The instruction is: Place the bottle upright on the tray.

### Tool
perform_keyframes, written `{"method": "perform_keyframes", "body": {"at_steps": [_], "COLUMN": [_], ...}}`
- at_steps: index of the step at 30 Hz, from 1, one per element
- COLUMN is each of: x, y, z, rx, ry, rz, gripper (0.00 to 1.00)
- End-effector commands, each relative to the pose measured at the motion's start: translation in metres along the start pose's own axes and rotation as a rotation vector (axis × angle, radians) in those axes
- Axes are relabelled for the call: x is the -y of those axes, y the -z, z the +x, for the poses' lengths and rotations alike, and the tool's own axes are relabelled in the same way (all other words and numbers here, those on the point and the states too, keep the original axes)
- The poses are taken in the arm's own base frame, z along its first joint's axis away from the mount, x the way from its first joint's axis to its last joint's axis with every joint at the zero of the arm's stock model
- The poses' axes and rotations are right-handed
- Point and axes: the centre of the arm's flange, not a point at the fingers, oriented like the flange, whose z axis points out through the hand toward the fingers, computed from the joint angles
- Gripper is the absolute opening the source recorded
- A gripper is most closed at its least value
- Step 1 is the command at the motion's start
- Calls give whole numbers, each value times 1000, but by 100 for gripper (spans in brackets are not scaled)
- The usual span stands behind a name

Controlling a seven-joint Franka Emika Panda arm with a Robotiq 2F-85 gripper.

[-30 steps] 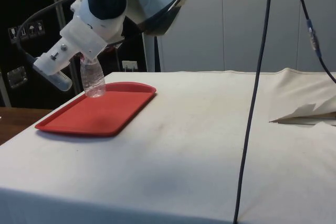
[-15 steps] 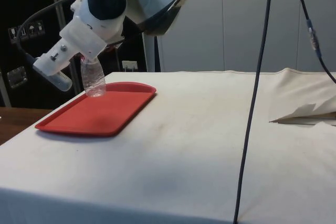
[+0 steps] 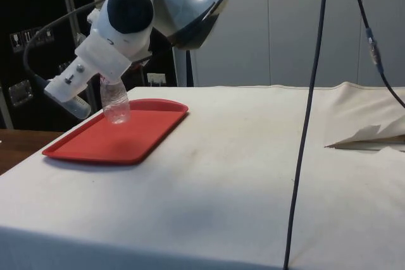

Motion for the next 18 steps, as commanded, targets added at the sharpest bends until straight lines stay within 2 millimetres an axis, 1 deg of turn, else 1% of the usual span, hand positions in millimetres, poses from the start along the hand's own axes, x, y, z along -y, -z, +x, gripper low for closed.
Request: {"method": "perform_keyframes", "body": {"at_steps": [1, 2, 9, 18], "x": [1, 0, 0, -1], "y": [-1, 0, -7, -12], "z": [-3, -1, -15, -27], "rx": [1, 1, 6, 14], "ry": [-7, -1, -19, -28], "rz": [7, -1, 3, -13], "gripper": [34, 34, 34, 34]}}
